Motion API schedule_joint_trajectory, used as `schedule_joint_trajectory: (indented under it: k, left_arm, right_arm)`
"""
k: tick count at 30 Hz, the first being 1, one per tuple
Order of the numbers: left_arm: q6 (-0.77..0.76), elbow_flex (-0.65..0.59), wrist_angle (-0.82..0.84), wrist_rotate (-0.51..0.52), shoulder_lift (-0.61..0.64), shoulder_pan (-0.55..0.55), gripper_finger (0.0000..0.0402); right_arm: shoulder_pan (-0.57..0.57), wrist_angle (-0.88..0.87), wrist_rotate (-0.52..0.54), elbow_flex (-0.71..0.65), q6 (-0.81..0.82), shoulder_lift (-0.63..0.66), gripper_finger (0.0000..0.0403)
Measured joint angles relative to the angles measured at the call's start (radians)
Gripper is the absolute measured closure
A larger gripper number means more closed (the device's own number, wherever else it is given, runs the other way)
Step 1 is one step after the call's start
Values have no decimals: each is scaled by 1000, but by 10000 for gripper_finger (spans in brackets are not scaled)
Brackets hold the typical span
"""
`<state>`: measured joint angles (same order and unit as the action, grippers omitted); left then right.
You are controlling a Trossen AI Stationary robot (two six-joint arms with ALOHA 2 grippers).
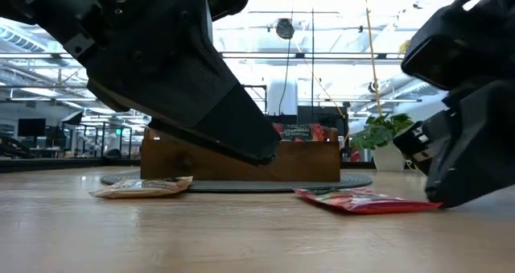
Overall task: Pick & Place Tea
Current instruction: Put the top red tea bag into the right section of the wooden organizer
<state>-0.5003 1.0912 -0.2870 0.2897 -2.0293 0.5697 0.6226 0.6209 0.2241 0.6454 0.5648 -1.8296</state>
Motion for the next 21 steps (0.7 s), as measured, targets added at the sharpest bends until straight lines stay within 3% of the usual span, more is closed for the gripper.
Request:
schedule_joint_trajectory:
  k: [16, 21]
  left_arm:
    - [1, 0, -30, 30, -16, -21, 300]
    - [5, 0, -32, 28, -15, -18, 300]
  right_arm:
    - [4, 16, 45, 60, -223, 9, 403]
    - [19, -145, 86, 68, -188, 48, 403]
